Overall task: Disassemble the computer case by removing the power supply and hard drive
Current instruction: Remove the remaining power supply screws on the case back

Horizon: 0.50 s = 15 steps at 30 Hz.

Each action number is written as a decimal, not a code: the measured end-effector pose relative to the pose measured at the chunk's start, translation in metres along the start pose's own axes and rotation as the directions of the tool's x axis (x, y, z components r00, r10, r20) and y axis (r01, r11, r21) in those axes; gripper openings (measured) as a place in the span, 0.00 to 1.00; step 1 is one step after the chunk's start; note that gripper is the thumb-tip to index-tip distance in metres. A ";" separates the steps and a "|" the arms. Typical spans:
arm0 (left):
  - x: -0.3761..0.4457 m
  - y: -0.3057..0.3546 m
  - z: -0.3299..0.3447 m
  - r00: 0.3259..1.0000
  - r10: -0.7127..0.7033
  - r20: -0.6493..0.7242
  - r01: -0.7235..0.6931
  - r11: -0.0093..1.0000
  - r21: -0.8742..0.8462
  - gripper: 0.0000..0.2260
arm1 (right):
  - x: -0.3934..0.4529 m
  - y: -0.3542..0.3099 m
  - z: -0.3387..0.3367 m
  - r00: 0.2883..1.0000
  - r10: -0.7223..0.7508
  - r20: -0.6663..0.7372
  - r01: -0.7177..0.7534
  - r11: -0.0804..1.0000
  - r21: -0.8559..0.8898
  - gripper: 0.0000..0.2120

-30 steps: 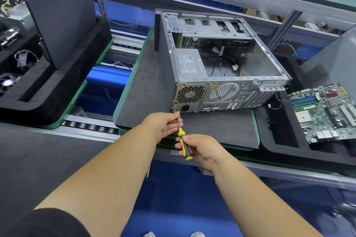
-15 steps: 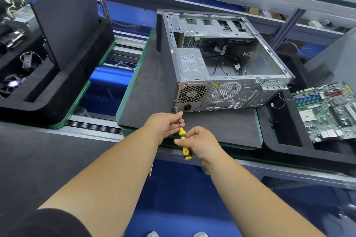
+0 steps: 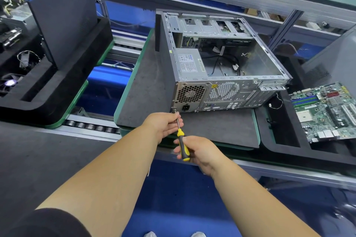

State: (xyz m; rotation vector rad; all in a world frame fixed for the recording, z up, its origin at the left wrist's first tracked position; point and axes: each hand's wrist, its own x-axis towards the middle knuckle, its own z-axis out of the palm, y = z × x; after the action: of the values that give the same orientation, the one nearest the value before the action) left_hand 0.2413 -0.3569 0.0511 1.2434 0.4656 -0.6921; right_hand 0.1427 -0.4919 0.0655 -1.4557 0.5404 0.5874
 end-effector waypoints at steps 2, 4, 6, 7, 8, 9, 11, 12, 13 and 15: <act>-0.001 0.000 -0.002 1.000 0.003 0.011 -0.003 1.000 -0.006 0.05 | 0.001 0.001 0.001 0.999 -0.024 -0.024 0.024 1.000 0.007 0.10; -0.002 -0.001 -0.004 0.999 0.022 0.034 -0.021 0.999 -0.037 0.06 | 0.002 0.001 0.005 0.998 -0.037 -0.058 0.037 0.999 -0.004 0.09; -0.003 -0.001 -0.005 0.998 0.036 0.050 -0.033 0.998 -0.056 0.07 | 0.004 0.001 0.009 0.994 -0.049 -0.097 0.047 0.999 -0.023 0.09; -0.004 -0.001 -0.006 0.998 0.036 0.054 -0.033 0.998 -0.053 0.08 | 0.004 0.001 0.010 0.992 -0.056 -0.109 0.054 0.998 -0.022 0.10; -0.004 0.000 -0.006 0.998 0.033 0.055 -0.030 0.999 -0.044 0.09 | 0.005 0.001 0.012 0.991 -0.063 -0.119 0.061 0.998 -0.018 0.11; -0.004 0.000 -0.005 0.998 0.027 0.053 -0.025 0.999 -0.033 0.10 | 0.006 0.000 0.013 0.989 -0.068 -0.130 0.066 0.998 -0.022 0.12; -0.004 0.000 -0.003 0.999 0.020 0.039 -0.019 1.000 -0.020 0.12 | 0.007 -0.001 0.015 0.986 -0.075 -0.152 0.069 0.997 -0.043 0.14; -0.004 0.000 -0.002 0.999 0.019 0.029 -0.019 1.000 -0.020 0.12 | 0.008 -0.002 0.016 0.984 -0.076 -0.162 0.068 0.996 -0.051 0.14; -0.005 0.000 -0.001 1.000 0.021 0.016 -0.020 1.000 -0.024 0.12 | 0.009 -0.003 0.016 0.982 -0.076 -0.172 0.067 0.996 -0.060 0.15; -0.005 0.001 0.002 1.000 0.022 -0.004 -0.022 0.998 -0.052 0.11 | 0.010 -0.005 0.017 0.979 -0.078 -0.190 0.062 0.994 -0.087 0.16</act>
State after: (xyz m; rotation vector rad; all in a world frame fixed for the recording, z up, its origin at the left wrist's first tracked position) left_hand 0.2382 -0.3576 0.0552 1.1990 0.4697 -0.6555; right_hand 0.1530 -0.4743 0.0637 -1.6126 0.6203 0.4186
